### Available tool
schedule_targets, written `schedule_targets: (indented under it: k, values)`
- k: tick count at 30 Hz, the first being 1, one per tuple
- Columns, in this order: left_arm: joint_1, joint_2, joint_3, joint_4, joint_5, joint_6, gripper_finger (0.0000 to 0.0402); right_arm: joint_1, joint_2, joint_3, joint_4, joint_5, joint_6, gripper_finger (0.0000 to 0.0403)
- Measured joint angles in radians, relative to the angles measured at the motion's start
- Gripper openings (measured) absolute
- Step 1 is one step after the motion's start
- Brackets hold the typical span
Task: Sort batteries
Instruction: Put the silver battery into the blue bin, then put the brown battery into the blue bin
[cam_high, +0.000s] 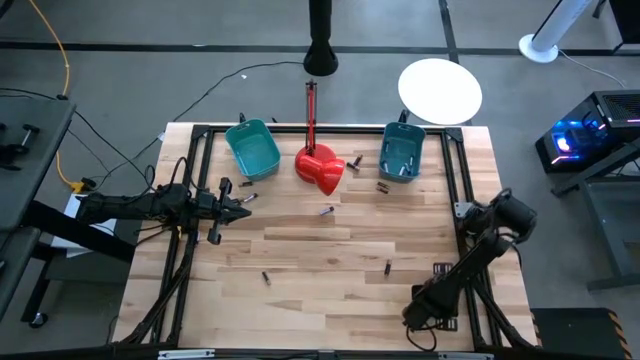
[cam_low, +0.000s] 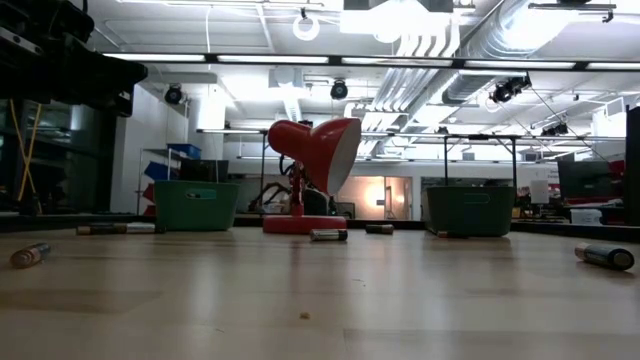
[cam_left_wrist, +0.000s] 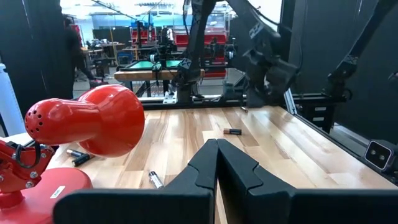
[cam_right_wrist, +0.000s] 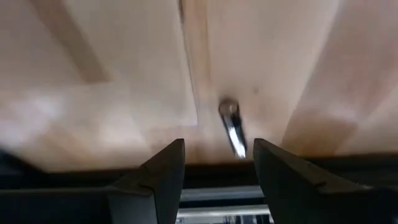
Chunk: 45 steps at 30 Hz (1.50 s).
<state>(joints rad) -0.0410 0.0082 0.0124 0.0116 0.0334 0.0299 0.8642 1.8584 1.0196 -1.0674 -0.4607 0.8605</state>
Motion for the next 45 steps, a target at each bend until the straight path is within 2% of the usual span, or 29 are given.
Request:
schedule_targets:
  k: [4,7,9,13,15,18,21,23,26,33,36,39,42,45]
  values:
    - [0.0,0.0,0.0,0.0,0.0,0.0,0.0,-0.01,0.008,-0.066,0.088,-0.028,0.014,0.0171]
    - [0.0,0.0,0.0,0.001,0.0,0.0,0.0,-0.031,0.006,-0.105,0.111,-0.039,0.031,0.0146]
    - [0.0,0.0,0.0,0.0,0.0,0.0,0.0,-0.045,0.007,-0.112,0.108,-0.045,0.013,0.0116]
    - [0.0,0.0,0.0,0.0,0.0,0.0,0.0,-0.068,0.007,-0.078,0.073,-0.015,-0.039,0.0023]
    - [0.0,0.0,0.0,0.0,0.0,0.0,0.0,-0.089,-0.001,-0.042,0.044,0.04,-0.072,0.0018]
    - [0.0,0.0,0.0,0.0,0.0,0.0,0.0,-0.161,-0.049,0.039,-0.023,0.22,-0.129,0.0017]
    - [0.0,0.0,0.0,0.0,0.0,0.0,0.0,-0.252,-0.119,0.104,-0.169,0.358,-0.162,0.0007]
    - [0.0,0.0,0.0,0.0,0.0,0.0,0.0,-0.339,-0.184,0.142,-0.216,0.464,-0.151,0.0008]
    - [0.0,0.0,0.0,0.0,0.0,0.0,0.0,-0.491,-0.304,0.156,-0.294,0.68,-0.085,0.0006]
    - [0.0,0.0,0.0,0.0,0.0,0.0,0.0,-0.934,-0.559,0.143,-0.251,1.01,0.037,0.0005]
    - [0.0,0.0,0.0,0.0,0.0,0.0,0.0,-1.103,-0.602,0.143,-0.162,1.035,0.049,0.001]
    - [0.0,0.0,0.0,0.0,0.0,0.0,0.0,-1.229,-0.603,0.143,-0.05,0.99,-0.005,0.0033]
    - [0.0,0.0,0.0,0.0,0.0,0.0,0.0,-1.293,-0.587,0.143,0.04,0.914,-0.068,0.0078]
    - [0.0,0.0,0.0,0.0,0.0,0.0,0.0,-1.316,-0.579,0.143,0.056,0.901,-0.08,0.0131]
